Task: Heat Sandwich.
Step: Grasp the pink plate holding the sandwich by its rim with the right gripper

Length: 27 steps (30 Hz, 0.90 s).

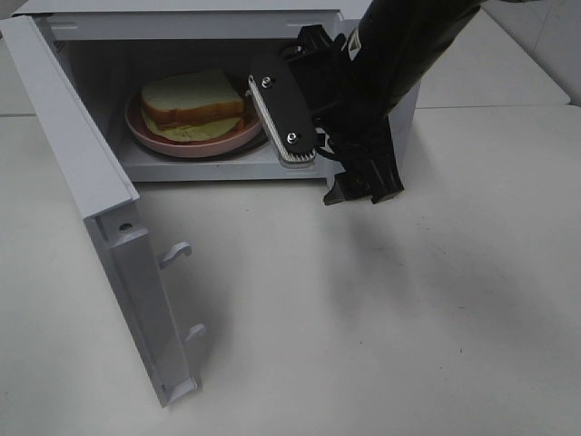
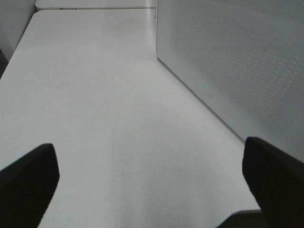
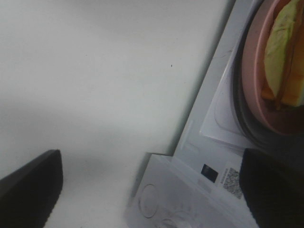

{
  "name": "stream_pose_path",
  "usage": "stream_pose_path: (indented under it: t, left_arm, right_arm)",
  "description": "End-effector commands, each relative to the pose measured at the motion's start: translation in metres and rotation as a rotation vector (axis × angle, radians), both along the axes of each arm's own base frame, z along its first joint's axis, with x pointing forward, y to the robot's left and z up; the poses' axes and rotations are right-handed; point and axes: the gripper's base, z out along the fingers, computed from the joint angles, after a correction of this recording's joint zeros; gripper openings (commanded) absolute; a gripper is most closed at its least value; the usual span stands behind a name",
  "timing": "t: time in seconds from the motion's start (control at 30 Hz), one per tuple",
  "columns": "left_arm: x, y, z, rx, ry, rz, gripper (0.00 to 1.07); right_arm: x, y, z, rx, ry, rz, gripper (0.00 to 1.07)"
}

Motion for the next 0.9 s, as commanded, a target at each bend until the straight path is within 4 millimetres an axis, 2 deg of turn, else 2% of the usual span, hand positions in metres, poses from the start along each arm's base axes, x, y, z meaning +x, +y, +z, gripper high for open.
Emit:
stream_pose_path:
  t: [0.03,0.27,0.5,0.63,0.8,0.9]
  left_arm:
    - [-0.002,-0.001,0.0,-0.008,-0.019,-0.001,0.98]
    - [-0.002,-0.001,0.0,-0.008,-0.019,-0.001,0.98]
    - [-0.002,-0.001,0.0,-0.008,-0.019,-0.001,0.98]
    - [-0.002,-0.001,0.0,-0.008,-0.019,-0.001,0.98]
    - [-0.002,-0.001,0.0,-0.008,-0.019,-0.001,0.98]
    - [-0.002,-0.001,0.0,-0.008,-0.019,-0.001,0.98]
  right_arm:
    - [0.007,0.007,0.0,0.005,-0.018,0.022,0.92]
    - [0.026,0.033,-0.013,0.01,-0.04,0.058,0.91]
    - [0.045,0.047,-0.028,0.008,-0.037,0.059,0.9]
    - [0.064,0.062,-0.043,0.012,-0.04,0.057,0.9]
    - [0.073,0.068,-0.049,0.016,-0.043,0.053,0.9]
    - [0.086,0.078,-0.054,0.034,-0.054,0.039,0.9]
